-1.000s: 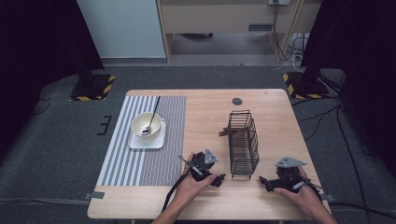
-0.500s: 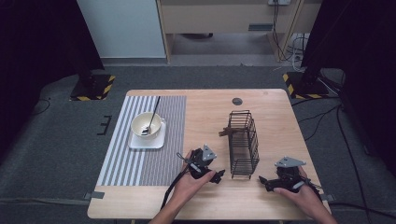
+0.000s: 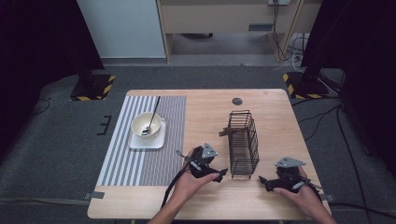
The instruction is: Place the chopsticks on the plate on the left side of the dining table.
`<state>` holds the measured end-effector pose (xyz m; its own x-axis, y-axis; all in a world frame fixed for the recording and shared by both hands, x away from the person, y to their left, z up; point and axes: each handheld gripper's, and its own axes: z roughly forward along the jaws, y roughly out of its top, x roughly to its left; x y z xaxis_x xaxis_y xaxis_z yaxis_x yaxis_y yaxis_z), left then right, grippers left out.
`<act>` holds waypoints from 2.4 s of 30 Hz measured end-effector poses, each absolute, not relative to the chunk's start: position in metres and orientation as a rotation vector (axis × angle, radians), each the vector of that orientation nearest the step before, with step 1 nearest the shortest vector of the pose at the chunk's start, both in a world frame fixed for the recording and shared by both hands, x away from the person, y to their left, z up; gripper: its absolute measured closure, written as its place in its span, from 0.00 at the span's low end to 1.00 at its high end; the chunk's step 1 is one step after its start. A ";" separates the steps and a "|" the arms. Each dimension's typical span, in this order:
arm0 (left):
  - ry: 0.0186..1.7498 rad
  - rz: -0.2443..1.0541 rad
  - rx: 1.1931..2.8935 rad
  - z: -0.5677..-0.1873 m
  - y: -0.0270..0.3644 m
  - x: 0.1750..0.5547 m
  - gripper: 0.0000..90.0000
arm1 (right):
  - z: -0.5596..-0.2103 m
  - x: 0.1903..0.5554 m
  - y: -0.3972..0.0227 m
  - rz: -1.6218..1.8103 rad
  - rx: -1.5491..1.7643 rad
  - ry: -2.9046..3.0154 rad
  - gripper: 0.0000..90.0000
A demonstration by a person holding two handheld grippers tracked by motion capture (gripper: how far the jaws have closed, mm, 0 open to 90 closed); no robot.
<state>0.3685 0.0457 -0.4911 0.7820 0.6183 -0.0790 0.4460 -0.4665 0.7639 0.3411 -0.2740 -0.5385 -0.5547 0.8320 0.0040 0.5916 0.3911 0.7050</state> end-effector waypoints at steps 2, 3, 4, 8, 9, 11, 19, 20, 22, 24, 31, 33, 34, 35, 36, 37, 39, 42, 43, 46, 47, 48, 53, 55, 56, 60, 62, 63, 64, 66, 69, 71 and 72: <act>0.790 0.265 2.131 -0.489 0.046 0.369 0.07 | -0.538 0.341 -0.274 0.953 1.236 2.304 0.00; 0.792 0.266 2.125 -0.487 0.047 0.369 0.08 | -0.538 0.341 -0.274 0.953 1.236 2.304 0.00; 0.791 0.267 2.122 -0.485 0.048 0.369 0.08 | -0.538 0.341 -0.274 0.953 1.236 2.304 0.00; 0.807 0.234 2.111 -0.483 0.051 0.369 0.12 | -0.538 0.341 -0.274 0.954 1.238 2.304 0.00; 0.816 0.235 2.109 -0.483 0.052 0.370 0.12 | -0.538 0.341 -0.274 0.953 1.234 2.306 0.00; 0.821 0.253 2.114 -0.482 0.053 0.371 0.13 | -0.538 0.341 -0.274 0.953 1.235 2.304 0.00; 0.795 0.250 2.096 -0.468 0.057 0.375 0.14 | -0.538 0.341 -0.274 0.954 1.234 2.306 0.00; 0.789 0.248 2.093 -0.464 0.056 0.376 0.14 | -0.538 0.341 -0.274 0.954 1.234 2.306 0.00; 0.753 0.244 2.092 -0.452 0.056 0.377 0.19 | -0.538 0.340 -0.274 0.955 1.236 2.306 0.00; 0.747 0.246 2.090 -0.449 0.056 0.377 0.18 | -0.538 0.340 -0.274 0.955 1.237 2.304 0.00; 0.746 0.272 2.069 -0.434 0.057 0.381 0.16 | -0.538 0.340 -0.274 0.956 1.238 2.306 0.00; 0.732 0.263 2.074 -0.432 0.058 0.381 0.15 | -0.538 0.339 -0.274 0.955 1.240 2.305 0.00; 0.737 0.255 2.068 -0.432 0.059 0.381 0.15 | -0.538 0.339 -0.274 0.955 1.240 2.305 0.00; 0.743 0.251 2.060 -0.431 0.061 0.382 0.15 | -0.538 0.339 -0.274 0.955 1.240 2.304 0.00; 0.747 0.252 2.054 -0.431 0.062 0.383 0.15 | -0.538 0.339 -0.274 0.956 1.242 2.306 0.00; 0.754 0.253 2.048 -0.430 0.063 0.385 0.15 | -0.538 0.339 -0.274 0.956 1.242 2.306 0.00; 0.761 0.248 2.047 -0.430 0.063 0.387 0.17 | -0.538 0.339 -0.275 0.958 1.236 2.310 0.00; 0.754 0.256 2.058 -0.426 0.062 0.389 0.22 | -0.538 0.339 -0.275 0.958 1.241 2.309 0.00; 0.747 0.262 2.058 -0.423 0.061 0.389 0.24 | -0.538 0.339 -0.275 0.958 1.236 2.310 0.00; 0.742 0.263 2.048 -0.415 0.059 0.389 0.27 | -0.538 0.339 -0.275 0.958 1.240 2.309 0.00; 0.738 0.266 2.050 -0.412 0.059 0.388 0.29 | -0.538 0.339 -0.275 0.958 1.236 2.309 0.00; 0.733 0.270 2.049 -0.409 0.058 0.388 0.32 | -0.538 0.339 -0.275 0.958 1.240 2.309 0.00; 0.721 0.294 2.024 -0.397 0.061 0.388 0.44 | -0.538 0.338 -0.275 0.956 1.239 2.306 0.00; 0.728 0.277 2.003 -0.394 0.065 0.389 0.48 | -0.538 0.338 -0.275 0.957 1.239 2.304 0.00; 0.728 0.273 2.000 -0.392 0.066 0.389 0.49 | -0.538 0.338 -0.275 0.957 1.239 2.304 0.00; 0.713 0.307 1.998 -0.382 0.066 0.387 0.53 | -0.538 0.338 -0.275 0.957 1.239 2.303 0.00; 0.703 0.321 2.000 -0.377 0.065 0.386 0.55 | -0.538 0.338 -0.275 0.956 1.240 2.303 0.00; 0.697 0.325 1.998 -0.374 0.064 0.386 0.57 | -0.538 0.338 -0.275 0.956 1.242 2.303 0.00; 0.692 0.328 1.995 -0.371 0.063 0.385 0.57 | -0.538 0.338 -0.275 0.956 1.243 2.301 0.00; 0.681 0.333 1.987 -0.366 0.061 0.384 0.62 | -0.538 0.337 -0.275 0.952 1.241 2.304 0.00; 0.676 0.346 1.981 -0.361 0.060 0.384 0.66 | -0.538 0.337 -0.275 0.953 1.242 2.303 0.00; 0.672 0.349 1.967 -0.357 0.059 0.384 0.70 | -0.538 0.337 -0.275 0.952 1.242 2.305 0.00; 0.672 0.349 1.967 -0.357 0.059 0.384 0.72 | -0.538 0.337 -0.275 0.952 1.242 2.305 0.00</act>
